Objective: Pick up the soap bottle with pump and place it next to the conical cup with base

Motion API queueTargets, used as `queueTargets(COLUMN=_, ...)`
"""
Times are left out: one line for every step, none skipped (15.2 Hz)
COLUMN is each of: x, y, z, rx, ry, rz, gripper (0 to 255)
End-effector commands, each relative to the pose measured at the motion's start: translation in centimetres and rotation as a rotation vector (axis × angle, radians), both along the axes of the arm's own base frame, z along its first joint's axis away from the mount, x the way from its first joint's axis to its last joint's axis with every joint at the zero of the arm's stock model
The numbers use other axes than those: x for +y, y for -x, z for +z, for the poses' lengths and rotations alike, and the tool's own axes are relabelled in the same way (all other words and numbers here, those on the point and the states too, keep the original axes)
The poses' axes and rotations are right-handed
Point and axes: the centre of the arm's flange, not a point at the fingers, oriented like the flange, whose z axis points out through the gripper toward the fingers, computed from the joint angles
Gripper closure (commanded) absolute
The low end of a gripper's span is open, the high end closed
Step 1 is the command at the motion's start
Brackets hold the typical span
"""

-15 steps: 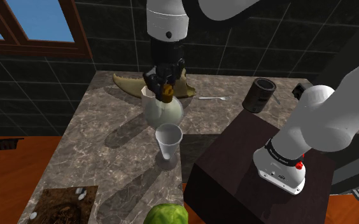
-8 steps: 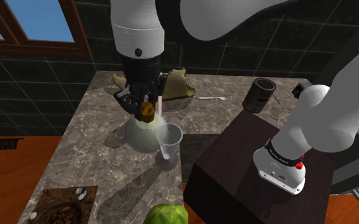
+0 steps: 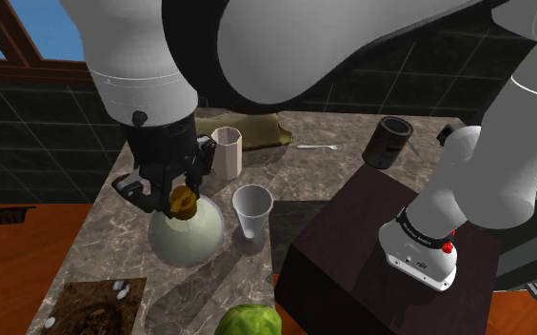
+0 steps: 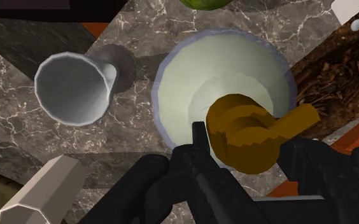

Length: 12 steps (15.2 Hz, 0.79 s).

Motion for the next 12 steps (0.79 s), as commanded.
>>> queueTargets(x=0.3, y=0.0, z=-0.9, rx=-0.001, ry=-0.001, rz=-0.001, gripper=255)
queueTargets(x=0.3, y=0.0, z=-1.5, rx=-0.001, ry=-0.001, rz=-0.001, gripper=255)
queueTargets(x=0.3, y=0.0, z=-2.0, rx=-0.001, ry=-0.001, rz=-0.001, gripper=255)
queueTargets(x=0.3, y=0.0, z=-2.5, rx=-0.001, ry=-0.001, rz=-0.001, gripper=255)
queueTargets(x=0.3, y=0.0, z=-3.1, rx=-0.001, ry=-0.001, rz=-0.001, gripper=255)
queueTargets(x=0.3, y=0.0, z=-3.6, rx=-0.001, ry=-0.001, rz=-0.001, gripper=255)
queueTargets(x=0.3, y=0.0, z=-4.1, rx=-0.001, ry=-0.001, rz=-0.001, gripper=255)
queueTargets(x=0.3, y=0.0, z=-4.6, rx=-0.001, ry=-0.001, rz=-0.001, gripper=255)
queueTargets(x=0.3, y=0.0, z=-5.2, rx=-0.001, ry=-0.001, rz=-0.001, gripper=255)
queueTargets(x=0.3, y=0.0, z=-5.7, rx=-0.001, ry=-0.001, rz=-0.001, gripper=255)
queueTargets(x=0.3, y=0.0, z=-6.2, rx=-0.001, ry=-0.001, rz=-0.001, gripper=255)
queueTargets(x=0.3, y=0.0, z=-6.8, rx=-0.001, ry=-0.001, rz=-0.001, gripper=255)
